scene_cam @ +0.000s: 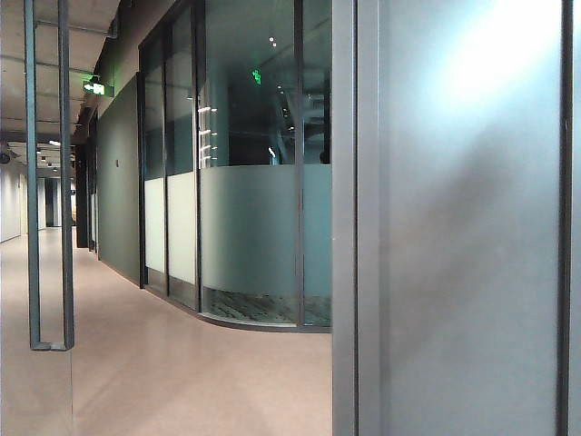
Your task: Raise the arm to find the leftmost switch on the wall and turn off the lights.
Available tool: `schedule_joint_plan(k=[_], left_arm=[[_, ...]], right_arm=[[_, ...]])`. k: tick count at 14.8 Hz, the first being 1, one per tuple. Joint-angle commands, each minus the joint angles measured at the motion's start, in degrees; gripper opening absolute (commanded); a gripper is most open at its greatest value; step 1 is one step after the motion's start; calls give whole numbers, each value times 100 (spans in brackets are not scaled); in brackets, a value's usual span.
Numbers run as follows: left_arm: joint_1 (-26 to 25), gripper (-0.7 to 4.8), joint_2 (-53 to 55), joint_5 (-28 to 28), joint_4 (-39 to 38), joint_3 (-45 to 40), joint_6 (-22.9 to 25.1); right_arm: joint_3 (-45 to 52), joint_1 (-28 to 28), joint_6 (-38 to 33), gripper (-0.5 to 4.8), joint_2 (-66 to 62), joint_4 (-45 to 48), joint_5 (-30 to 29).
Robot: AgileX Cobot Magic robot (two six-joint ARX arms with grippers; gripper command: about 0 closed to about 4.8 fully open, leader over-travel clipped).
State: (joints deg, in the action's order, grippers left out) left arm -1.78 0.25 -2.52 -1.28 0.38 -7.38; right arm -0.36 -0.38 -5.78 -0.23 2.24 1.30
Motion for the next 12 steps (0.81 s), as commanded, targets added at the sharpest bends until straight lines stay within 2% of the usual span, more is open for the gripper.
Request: schedule_joint_plan(k=[1,6,8,10,11,12], left_arm=[[-4,-5,-2,-9,55,13,-15],[-4,-5,-2,-76,98,13,-111],[-4,-5,-2,-387,625,20,-723],[-4,-5,-2,-769,1585,28,-1508],[-4,-5,-2,-774,2177,46,-1998],[-4,-5,-2,-732,2612,129,-2275]], right_arm=[[-4,-7,-20,-1,11,96,2],[-4,-7,-22,-1,13,111,2],[-37,-13,-103,-1,13,413,-262],[-109,-13,-177,0,11,883,-501],[-192,-13,-177,0,11,1097,-533],[-323,-13,-175,0,11,1237,-531]])
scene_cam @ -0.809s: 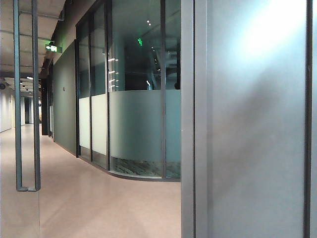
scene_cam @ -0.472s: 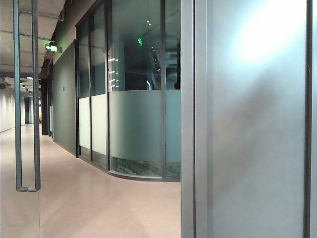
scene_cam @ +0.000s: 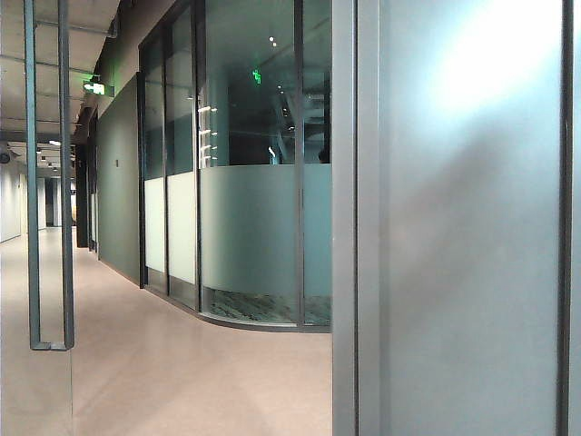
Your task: Raise the arm to find the leftmost switch on the wall and turn off the lights.
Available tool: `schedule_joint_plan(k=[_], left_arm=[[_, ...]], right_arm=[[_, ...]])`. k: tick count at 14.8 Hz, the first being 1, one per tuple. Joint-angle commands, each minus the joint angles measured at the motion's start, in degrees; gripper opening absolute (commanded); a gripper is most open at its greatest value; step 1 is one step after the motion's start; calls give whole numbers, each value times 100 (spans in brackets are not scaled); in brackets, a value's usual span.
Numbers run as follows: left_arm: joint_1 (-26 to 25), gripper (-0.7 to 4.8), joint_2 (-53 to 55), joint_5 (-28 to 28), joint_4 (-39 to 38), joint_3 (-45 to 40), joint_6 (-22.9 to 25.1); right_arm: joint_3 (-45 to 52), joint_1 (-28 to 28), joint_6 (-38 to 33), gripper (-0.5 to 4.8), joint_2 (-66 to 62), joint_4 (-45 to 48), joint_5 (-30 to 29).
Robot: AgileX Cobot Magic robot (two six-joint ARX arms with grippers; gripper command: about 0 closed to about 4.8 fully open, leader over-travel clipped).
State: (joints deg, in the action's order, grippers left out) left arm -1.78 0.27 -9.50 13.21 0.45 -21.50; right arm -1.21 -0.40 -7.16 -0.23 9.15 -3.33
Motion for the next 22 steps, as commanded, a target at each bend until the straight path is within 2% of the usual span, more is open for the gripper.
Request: schedule_joint_plan(k=[1,2,6,8,9,11,13,15,17,20,21,22], left_arm=[[-4,-5,-2,269,1250,575,-887],[-4,-5,0,424,1250,835,-815],[-4,-5,365,721,1246,1939,116],[-7,-5,1110,824,1266,2656,203],[-7,-5,1556,811,1296,3005,201],[-7,-5,2557,444,1379,3751,201],[-4,-5,3589,125,1392,4527,201],[-4,-5,4487,-127,1397,5226,199],[-2,-5,5165,-352,1397,5781,201],[4,-5,5724,-706,1394,6262,122],[105,-5,5823,-1419,1423,6387,-186],[334,-5,5836,-1759,1517,6404,-396]], right_arm=[[-590,-4,-33,0,11,621,-20],[-833,-4,-26,0,11,619,4],[-1639,-4,282,0,-96,619,496],[-2015,-4,855,0,-640,883,492],[-2149,-4,841,0,-1008,1279,490],[-2627,-4,824,0,-1908,1784,490],[-3477,-7,717,-1,-2957,1792,468],[-4382,-7,155,-1,-3858,1788,446],[-5235,-11,-289,-1,-4555,1764,48],[-6026,-13,-693,-1,-5128,1764,-468],[-6249,-15,-1119,-1,-5261,1762,-702],[-6352,-15,-1287,-1,-5322,1766,-883]])
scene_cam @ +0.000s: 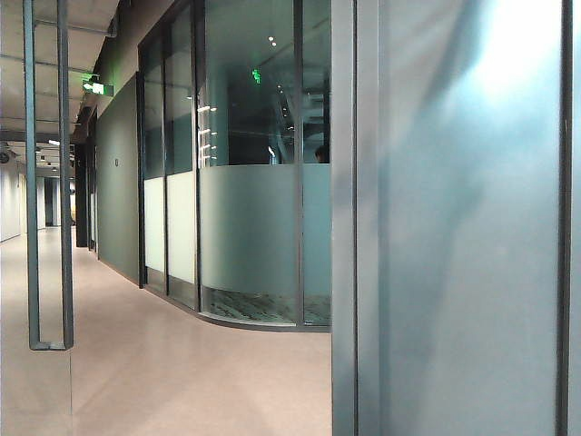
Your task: Raise the arm to find the leftmost switch on the wall and turn off the lights.
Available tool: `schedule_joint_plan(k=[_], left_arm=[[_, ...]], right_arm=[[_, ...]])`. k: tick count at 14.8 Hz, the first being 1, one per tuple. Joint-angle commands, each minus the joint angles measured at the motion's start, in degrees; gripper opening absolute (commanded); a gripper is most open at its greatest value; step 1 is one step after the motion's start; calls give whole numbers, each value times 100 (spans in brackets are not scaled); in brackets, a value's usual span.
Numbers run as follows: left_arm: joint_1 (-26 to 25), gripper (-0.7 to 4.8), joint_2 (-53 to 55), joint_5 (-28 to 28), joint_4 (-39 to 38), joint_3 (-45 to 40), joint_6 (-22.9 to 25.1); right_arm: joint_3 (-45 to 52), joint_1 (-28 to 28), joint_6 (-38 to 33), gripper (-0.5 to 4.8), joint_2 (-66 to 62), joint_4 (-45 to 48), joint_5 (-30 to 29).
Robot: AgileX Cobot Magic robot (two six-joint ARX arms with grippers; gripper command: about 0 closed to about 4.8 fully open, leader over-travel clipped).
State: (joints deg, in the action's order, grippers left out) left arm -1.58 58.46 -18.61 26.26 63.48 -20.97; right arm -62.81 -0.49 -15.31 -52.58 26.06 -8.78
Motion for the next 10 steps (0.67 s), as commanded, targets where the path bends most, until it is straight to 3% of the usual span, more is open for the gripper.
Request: schedule_joint_plan(k=[1,4,6,10], left_arm=[[629,-5,26,-1134,315,127,-608],[2120,-5,61,-1158,511,339,-800],[2771,-5,205,-907,450,629,-796],[2909,-5,356,-796,-243,1082,-651]], right_arm=[[-282,-15,-608,-1,-153,79,-531],[-461,-485,-890,-1,-302,74,-820],[-461,-876,-870,-1,-385,122,-787],[-501,-1362,-870,-1,-568,313,-743]])
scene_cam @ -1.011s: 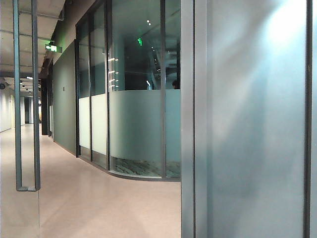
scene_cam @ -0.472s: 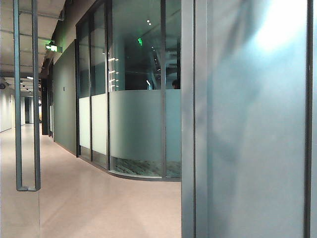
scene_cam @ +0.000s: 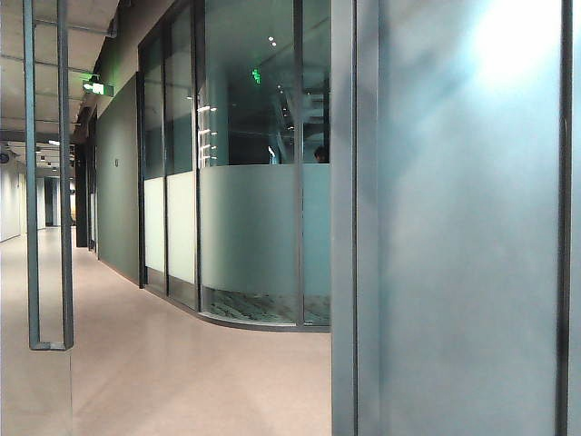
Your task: Raise the arm to find the leftmost switch on the wall and turn off the lights.
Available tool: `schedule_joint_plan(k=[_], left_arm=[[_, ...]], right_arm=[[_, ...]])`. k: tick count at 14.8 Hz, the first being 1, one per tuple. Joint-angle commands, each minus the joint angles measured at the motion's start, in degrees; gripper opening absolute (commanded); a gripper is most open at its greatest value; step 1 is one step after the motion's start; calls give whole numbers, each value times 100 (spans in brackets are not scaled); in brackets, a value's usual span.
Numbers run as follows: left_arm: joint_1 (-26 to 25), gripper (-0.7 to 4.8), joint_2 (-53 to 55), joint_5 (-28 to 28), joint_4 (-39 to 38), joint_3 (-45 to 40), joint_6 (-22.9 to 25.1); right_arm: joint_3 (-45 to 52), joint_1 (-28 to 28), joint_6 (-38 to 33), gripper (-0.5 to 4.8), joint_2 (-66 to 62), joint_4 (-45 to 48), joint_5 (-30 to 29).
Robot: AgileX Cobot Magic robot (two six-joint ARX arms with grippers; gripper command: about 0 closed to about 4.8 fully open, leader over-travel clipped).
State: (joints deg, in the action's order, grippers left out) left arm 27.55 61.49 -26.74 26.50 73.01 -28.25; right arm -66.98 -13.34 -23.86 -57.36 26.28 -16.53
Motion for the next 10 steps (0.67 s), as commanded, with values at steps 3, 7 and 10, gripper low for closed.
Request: schedule_joint_plan(k=[3,7,10], left_arm=[[-11,-5,74,17,-404,127,79],[-11,-5,74,17,-396,127,79],[-11,-5,74,17,-367,127,76]], right_arm=[[-960,-153,-74,-1,-678,219,-13],[-2551,-479,-26,-1,-1622,-251,-35],[-3724,-723,142,-1,-2470,-566,-17]])
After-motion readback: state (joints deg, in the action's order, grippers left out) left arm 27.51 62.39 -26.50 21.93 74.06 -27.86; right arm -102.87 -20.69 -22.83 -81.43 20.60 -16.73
